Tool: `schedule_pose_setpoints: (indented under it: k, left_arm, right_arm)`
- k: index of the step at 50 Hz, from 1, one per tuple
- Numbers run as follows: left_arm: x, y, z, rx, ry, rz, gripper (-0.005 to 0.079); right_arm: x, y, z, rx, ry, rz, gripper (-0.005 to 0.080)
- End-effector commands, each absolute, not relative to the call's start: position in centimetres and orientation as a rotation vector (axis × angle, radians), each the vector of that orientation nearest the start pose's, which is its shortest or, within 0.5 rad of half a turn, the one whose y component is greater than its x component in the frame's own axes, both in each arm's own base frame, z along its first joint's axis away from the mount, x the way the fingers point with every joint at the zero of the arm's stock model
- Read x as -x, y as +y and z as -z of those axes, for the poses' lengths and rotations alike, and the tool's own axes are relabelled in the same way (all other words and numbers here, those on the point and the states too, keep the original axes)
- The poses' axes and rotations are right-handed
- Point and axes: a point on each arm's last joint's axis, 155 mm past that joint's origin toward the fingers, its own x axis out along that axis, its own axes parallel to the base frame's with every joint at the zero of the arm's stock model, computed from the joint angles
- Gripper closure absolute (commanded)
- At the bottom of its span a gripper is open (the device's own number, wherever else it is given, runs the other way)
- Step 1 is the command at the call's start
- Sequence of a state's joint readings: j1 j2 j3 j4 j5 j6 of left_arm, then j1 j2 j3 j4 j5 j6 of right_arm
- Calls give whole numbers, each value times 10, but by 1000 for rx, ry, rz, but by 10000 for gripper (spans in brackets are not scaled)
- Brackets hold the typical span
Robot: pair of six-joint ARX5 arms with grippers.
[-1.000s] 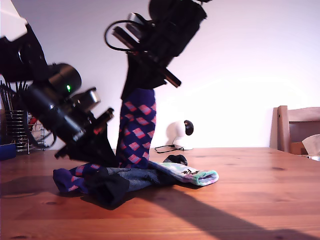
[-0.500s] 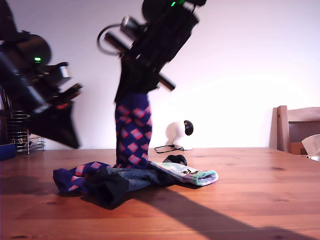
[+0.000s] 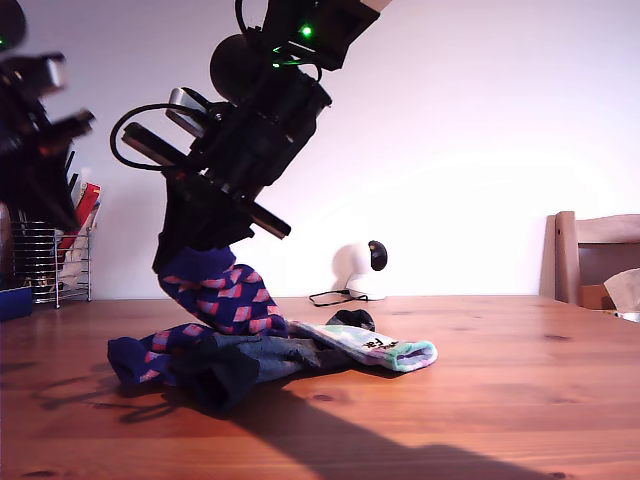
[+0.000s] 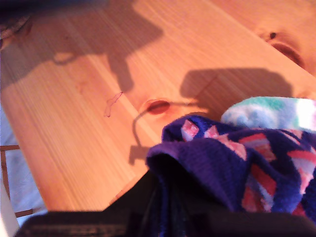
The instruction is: Fold the socks in front of you. After folding them, place them to the left side.
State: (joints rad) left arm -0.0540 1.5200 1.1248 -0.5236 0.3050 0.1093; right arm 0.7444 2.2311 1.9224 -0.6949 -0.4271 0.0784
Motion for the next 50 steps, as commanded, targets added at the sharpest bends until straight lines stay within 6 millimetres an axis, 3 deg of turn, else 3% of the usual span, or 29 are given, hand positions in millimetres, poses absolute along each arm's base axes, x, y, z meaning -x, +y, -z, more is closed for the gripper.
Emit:
schedule_pose_setpoints:
  k: [1, 19, 27, 31, 41, 50]
  left_arm:
    - [-398, -73, -136, 15, 892, 376, 766]
    - [-398, -73, -138, 21, 886, 379, 766]
    - [-396, -77, -139, 34, 887, 402, 766]
    - [-397, -78, -140, 36, 884, 407, 766]
    - [-396, -80, -140, 42, 882, 420, 766]
    - [-398, -81, -142, 41, 873, 422, 766]
  right_arm:
    - [-354, 441, -69, 118, 1133, -1024, 765]
    - [-348, 459, -41, 120, 1143, -1029, 758]
    - [-350, 464, -43, 119, 1117, -1034, 556]
    - [-347, 465, -45, 91, 1135, -1040, 499]
    - [-335, 463, -48, 73, 1196, -1066, 415]
    - [-343, 465, -70, 70, 1175, -1067, 395]
